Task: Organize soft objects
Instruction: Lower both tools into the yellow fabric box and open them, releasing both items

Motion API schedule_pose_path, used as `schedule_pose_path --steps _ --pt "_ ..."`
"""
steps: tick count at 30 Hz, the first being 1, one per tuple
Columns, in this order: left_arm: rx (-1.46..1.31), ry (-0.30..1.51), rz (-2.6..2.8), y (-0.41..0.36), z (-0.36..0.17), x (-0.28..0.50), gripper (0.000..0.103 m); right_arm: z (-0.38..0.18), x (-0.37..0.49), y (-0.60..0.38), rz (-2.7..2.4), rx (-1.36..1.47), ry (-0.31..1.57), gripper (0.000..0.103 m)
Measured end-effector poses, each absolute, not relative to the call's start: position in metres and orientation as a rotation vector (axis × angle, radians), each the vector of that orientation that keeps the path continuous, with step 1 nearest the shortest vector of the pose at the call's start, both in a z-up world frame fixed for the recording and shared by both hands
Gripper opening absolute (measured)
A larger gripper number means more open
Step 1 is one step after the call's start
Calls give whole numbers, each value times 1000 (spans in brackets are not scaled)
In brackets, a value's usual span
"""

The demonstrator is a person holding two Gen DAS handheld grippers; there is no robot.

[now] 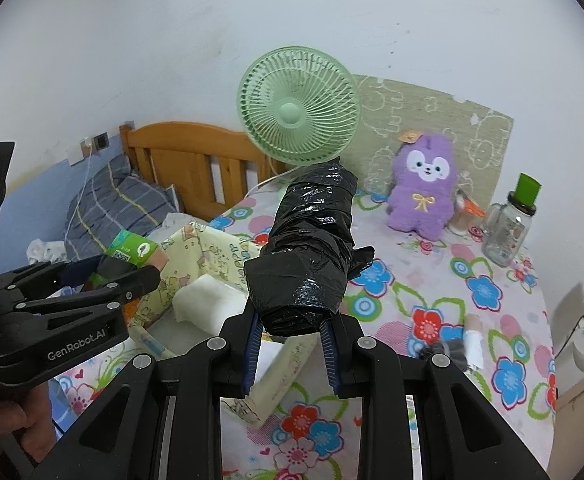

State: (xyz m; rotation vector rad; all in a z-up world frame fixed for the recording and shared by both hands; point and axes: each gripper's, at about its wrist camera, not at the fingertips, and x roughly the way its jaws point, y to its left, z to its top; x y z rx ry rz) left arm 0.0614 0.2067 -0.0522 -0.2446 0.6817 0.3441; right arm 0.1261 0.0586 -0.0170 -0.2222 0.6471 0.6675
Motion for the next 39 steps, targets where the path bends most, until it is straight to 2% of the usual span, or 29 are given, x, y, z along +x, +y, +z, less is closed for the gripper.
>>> schedule_pose_path --steps 35,39 --pt "-249 726 389 222 -70 76 54 -50 143 96 767 -296 742 30" --pt "-249 727 392 222 -69 76 57 -49 143 97 768 -300 740 30"
